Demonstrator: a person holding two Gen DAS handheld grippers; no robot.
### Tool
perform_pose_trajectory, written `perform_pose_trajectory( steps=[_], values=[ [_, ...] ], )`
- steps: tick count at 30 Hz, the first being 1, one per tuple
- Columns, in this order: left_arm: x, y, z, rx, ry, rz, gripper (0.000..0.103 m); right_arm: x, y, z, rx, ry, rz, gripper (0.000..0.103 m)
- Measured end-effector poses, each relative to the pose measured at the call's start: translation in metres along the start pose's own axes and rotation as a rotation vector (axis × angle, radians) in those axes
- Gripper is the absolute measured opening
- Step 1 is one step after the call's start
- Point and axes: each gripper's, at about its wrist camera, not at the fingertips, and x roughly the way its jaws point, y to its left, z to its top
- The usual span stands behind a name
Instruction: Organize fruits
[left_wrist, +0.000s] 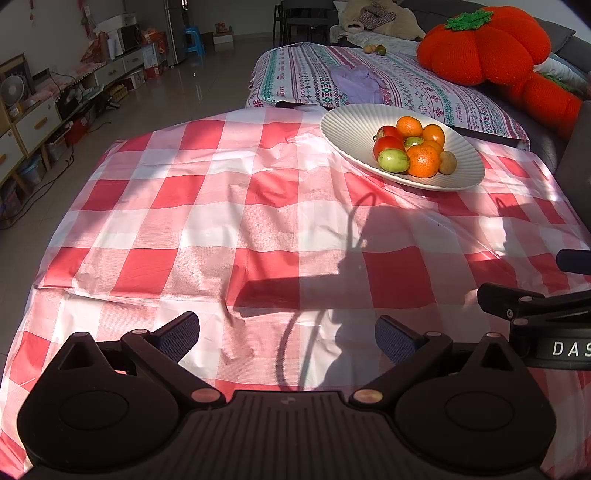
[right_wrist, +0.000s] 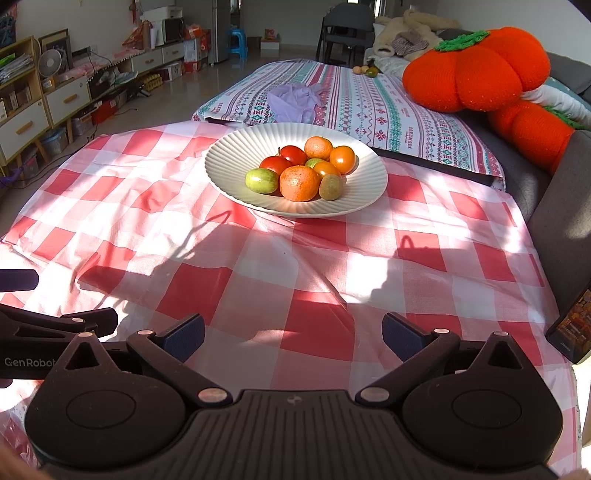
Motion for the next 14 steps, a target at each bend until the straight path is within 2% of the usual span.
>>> perform_pose_trajectory(
  steps=[14],
  values=[
    [-0.0004,-0.0014,-0.0023,0.027,-0.01,0.007,0.102,0.0002,0.0028,-0.0014,-0.004,-0.004,0.007,0.103]
  ],
)
